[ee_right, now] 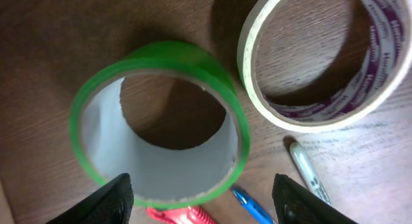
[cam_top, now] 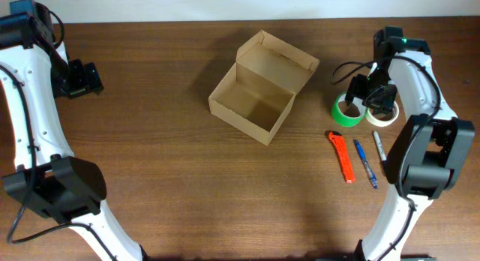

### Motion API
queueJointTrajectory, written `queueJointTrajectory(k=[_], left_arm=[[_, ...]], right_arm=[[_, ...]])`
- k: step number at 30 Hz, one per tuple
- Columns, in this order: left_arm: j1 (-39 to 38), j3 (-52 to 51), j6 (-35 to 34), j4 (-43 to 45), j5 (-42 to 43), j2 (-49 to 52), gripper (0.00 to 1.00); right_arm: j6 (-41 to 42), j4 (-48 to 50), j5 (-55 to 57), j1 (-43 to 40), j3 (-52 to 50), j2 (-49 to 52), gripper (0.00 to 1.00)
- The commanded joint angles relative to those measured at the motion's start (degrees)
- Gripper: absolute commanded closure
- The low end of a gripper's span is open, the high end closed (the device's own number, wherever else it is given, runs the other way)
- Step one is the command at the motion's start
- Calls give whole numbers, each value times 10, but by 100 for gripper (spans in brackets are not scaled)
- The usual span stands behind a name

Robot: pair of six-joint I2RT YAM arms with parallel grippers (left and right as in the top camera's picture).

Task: Pack container
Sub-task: 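Reach the right gripper down and grasp the green tape roll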

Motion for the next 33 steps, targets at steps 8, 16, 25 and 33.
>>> queueJointTrajectory(k=[8,16,25,33], left_arm=[[0,-2,3,0,6,3,0],[0,-2,3,0,6,3,0],[0,-2,3,0,6,3,0],[0,-2,3,0,6,3,0]], right_arm=[[18,5,11,-10,11,39,36],[29,27,13,-11,11,40,48],[38,31,22,-11,11,40,84],[38,31,24,-11,11,40,76]])
